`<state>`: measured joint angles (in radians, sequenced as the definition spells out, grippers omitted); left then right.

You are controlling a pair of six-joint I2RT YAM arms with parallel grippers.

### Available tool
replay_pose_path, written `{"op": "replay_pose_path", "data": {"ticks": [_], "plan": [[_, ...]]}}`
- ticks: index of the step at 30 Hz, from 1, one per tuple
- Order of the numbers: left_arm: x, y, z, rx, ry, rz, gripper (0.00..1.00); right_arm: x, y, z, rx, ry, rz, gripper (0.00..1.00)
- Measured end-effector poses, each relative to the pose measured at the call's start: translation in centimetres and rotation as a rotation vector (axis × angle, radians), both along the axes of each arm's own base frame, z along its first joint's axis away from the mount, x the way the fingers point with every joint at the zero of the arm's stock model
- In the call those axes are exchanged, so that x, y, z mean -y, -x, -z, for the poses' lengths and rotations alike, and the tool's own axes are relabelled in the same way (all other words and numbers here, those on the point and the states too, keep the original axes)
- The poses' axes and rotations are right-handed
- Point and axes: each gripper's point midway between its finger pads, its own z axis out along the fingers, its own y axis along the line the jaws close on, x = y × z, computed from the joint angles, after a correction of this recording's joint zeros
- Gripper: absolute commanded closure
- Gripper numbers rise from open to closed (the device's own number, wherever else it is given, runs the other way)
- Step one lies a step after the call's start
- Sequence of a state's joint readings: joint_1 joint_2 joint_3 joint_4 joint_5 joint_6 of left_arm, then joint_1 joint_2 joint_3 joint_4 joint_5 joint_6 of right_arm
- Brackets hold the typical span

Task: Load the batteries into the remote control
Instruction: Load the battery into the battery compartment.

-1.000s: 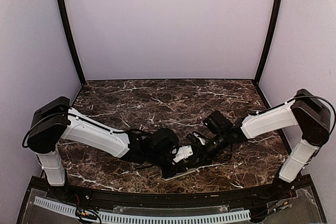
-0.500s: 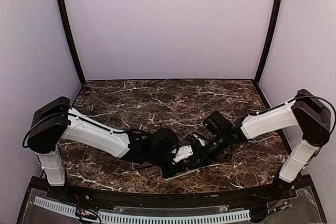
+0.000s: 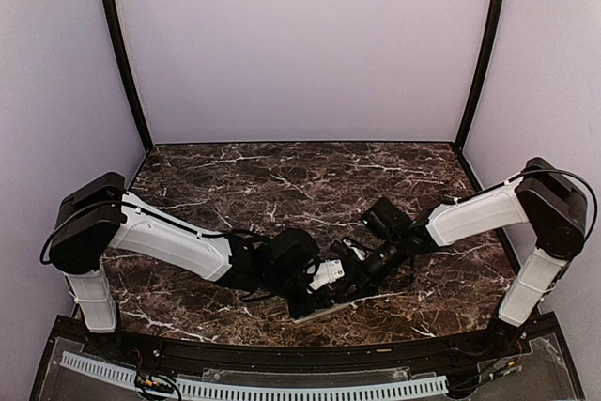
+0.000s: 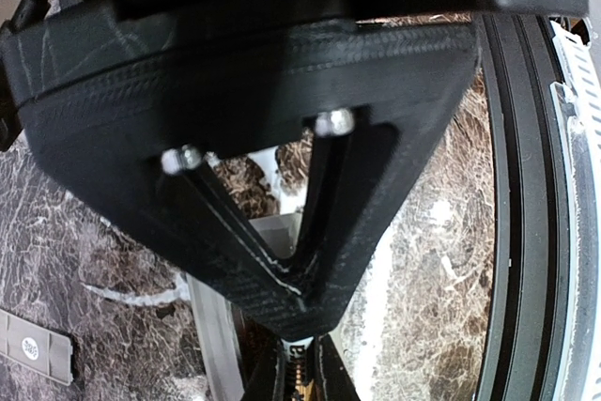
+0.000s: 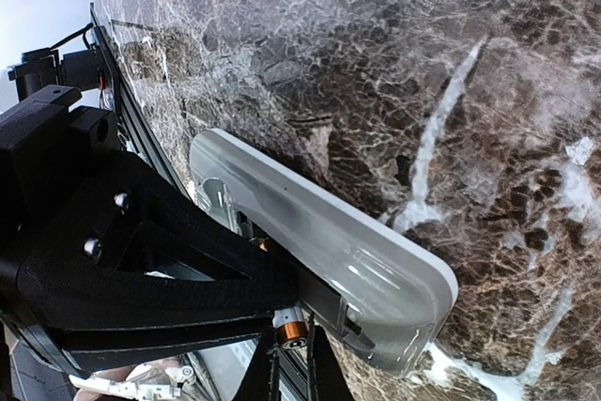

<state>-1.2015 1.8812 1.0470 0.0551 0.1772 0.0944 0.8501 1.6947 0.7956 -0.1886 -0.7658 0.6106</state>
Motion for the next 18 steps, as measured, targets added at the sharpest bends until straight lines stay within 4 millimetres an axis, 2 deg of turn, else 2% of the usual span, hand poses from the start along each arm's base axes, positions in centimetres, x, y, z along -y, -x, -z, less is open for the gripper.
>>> {"op": "replay_pose_path", "data": {"ticks": [7, 13, 18], "plan": [[-0.03, 0.00, 0.02, 0.001, -0.002, 0.002, 0.91, 0.05, -0.09, 0.13, -0.002, 0.015, -0.005, 1.00], [0.00, -0.03, 0.00, 0.002, -0.003, 0.005, 0.93, 0.07, -0.11, 0.26, -0.004, 0.024, -0.015, 1.00], [0.03, -0.13, -0.05, 0.008, -0.004, 0.006, 0.83, 0.15, -0.20, 0.41, 0.002, 0.040, -0.023, 1.00]]}}
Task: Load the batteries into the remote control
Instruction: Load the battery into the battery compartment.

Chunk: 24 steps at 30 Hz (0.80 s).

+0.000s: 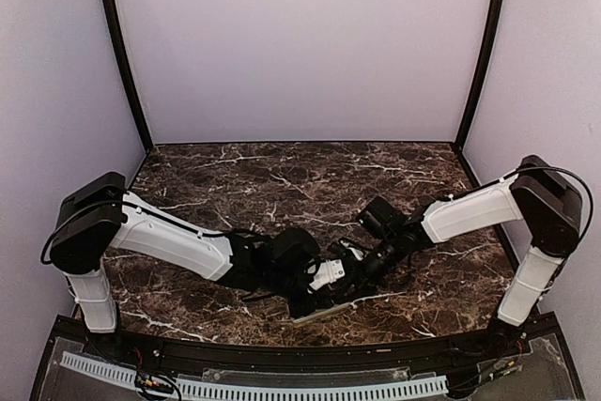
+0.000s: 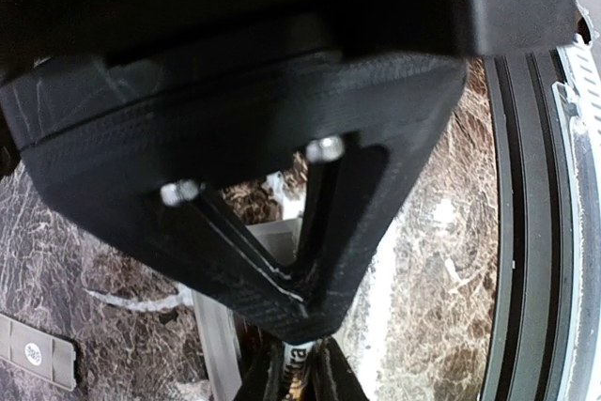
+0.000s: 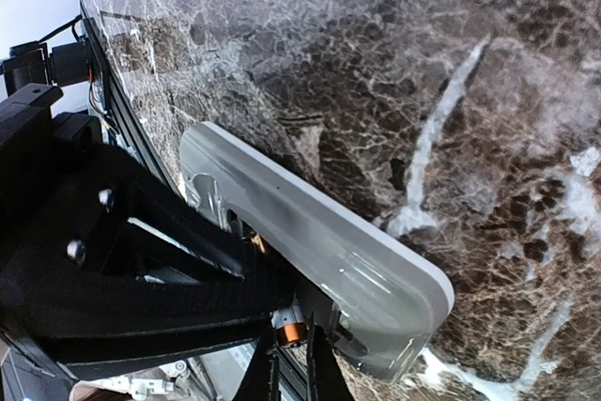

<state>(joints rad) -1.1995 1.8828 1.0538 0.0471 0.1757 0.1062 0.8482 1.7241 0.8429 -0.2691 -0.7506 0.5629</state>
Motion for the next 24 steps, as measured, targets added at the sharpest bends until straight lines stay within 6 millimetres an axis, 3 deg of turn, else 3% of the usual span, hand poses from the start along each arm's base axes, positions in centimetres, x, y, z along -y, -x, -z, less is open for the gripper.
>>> {"op": "replay_pose_path", "data": {"ticks": [5, 12, 24], "plan": [[-0.21, -0.09, 0.31, -0.001, -0.014, -0.003, 0.79, 0.05, -0.33, 0.44, 0.011, 0.022, 0.002, 1.00], [-0.32, -0.23, 0.35, -0.007, -0.015, -0.009, 0.85, 0.03, -0.65, 0.65, 0.031, 0.032, -0.003, 1.00], [-0.45, -0.36, 0.25, -0.017, 0.004, -0.021, 0.83, -0.05, -0.69, 0.58, 0.038, 0.039, -0.005, 1.00]]}}
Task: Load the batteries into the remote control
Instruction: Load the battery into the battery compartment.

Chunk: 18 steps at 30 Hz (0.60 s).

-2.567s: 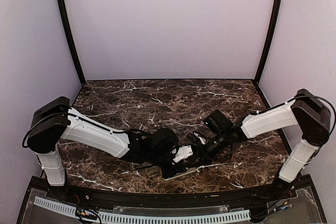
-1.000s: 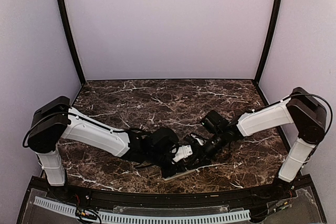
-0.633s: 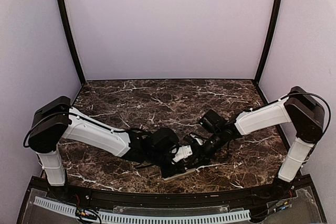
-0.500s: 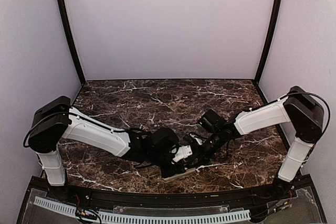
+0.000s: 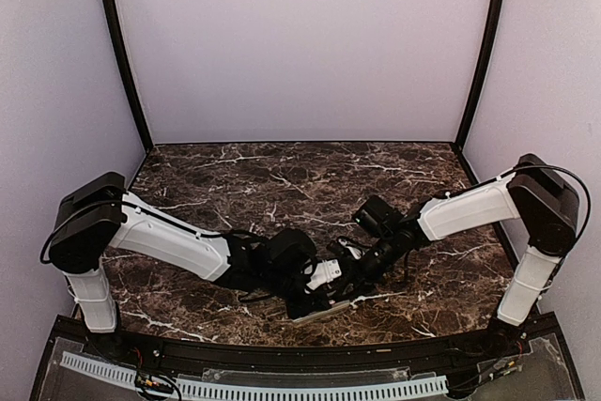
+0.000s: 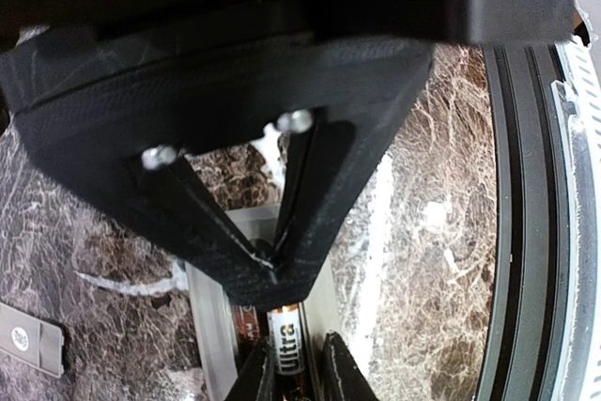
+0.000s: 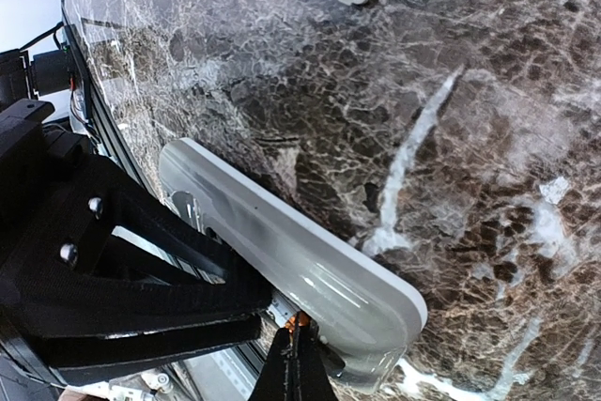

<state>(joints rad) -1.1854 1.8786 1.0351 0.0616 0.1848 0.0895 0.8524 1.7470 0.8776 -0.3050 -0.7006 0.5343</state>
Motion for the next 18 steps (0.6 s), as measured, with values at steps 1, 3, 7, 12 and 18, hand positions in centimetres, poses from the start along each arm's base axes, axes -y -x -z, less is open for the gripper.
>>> {"op": "replay_pose_path", "data": {"ticks": [1, 3, 7, 12, 18], "plan": [[-0.1, -0.1, 0.0, -0.004, 0.003, -0.004, 0.83, 0.0, 0.0, 0.0, 0.002, 0.003, -0.001, 1.00], [-0.3, -0.1, -0.1, -0.017, 0.008, -0.009, 0.83, -0.1, 0.0, -0.1, 0.004, 0.007, -0.004, 1.00], [-0.8, -0.1, -0.2, -0.041, 0.017, -0.016, 0.83, -0.1, 0.1, -0.2, 0.003, 0.013, -0.008, 1.00], [-1.2, -0.2, -0.4, -0.052, 0.026, -0.023, 0.83, -0.1, 0.1, -0.3, 0.015, 0.021, -0.018, 0.97], [-1.8, -0.8, -0.8, -0.065, 0.043, -0.049, 0.82, -0.3, 0.1, -0.7, 0.028, 0.026, -0.034, 0.94]]}}
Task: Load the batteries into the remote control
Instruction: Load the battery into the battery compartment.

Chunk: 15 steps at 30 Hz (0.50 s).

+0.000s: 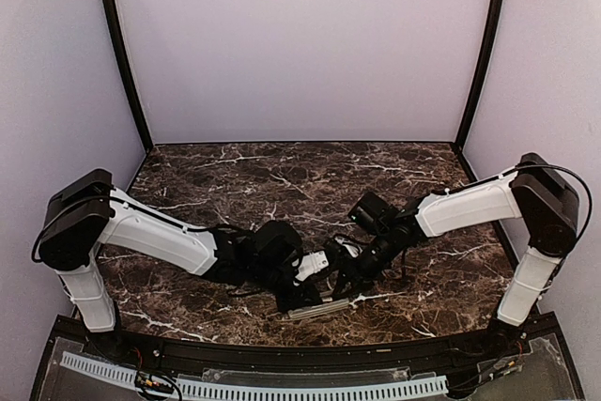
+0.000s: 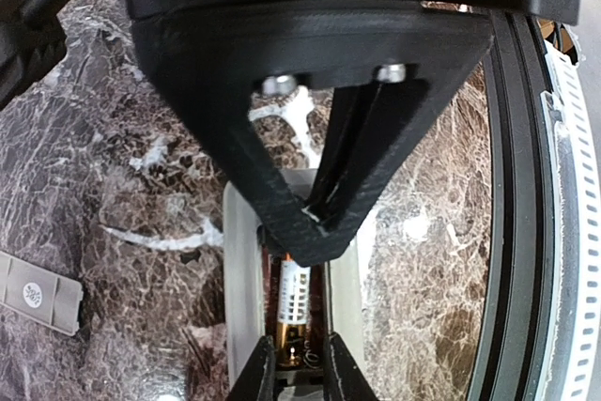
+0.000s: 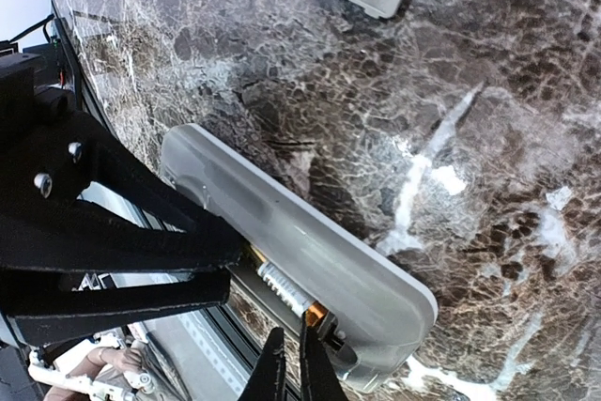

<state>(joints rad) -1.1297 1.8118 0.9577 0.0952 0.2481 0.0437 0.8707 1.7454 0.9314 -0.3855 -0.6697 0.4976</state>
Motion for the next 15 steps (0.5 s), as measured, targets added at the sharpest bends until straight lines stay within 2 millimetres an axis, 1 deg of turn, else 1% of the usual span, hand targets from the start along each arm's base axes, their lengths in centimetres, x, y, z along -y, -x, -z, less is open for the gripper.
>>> {"op": "replay_pose_path", "data": {"ticks": [5, 8, 11, 15], "plan": [[-0.28, -0.39, -0.16, -0.003, 0.004, -0.012, 0.82, -0.03, -0.22, -0.35, 0.015, 0.002, -0.004, 0.94], [-0.37, -0.38, -0.13, -0.007, 0.005, -0.012, 0.82, 0.00, -0.25, -0.40, 0.019, 0.006, -0.008, 0.96], [-0.41, -0.23, -0.16, -0.013, 0.009, -0.006, 0.82, 0.08, -0.22, -0.38, 0.020, 0.009, -0.012, 0.96], [-0.34, 0.18, -0.20, -0.029, 0.019, 0.010, 0.78, 0.06, -0.19, -0.42, 0.022, 0.006, -0.017, 0.96]]}}
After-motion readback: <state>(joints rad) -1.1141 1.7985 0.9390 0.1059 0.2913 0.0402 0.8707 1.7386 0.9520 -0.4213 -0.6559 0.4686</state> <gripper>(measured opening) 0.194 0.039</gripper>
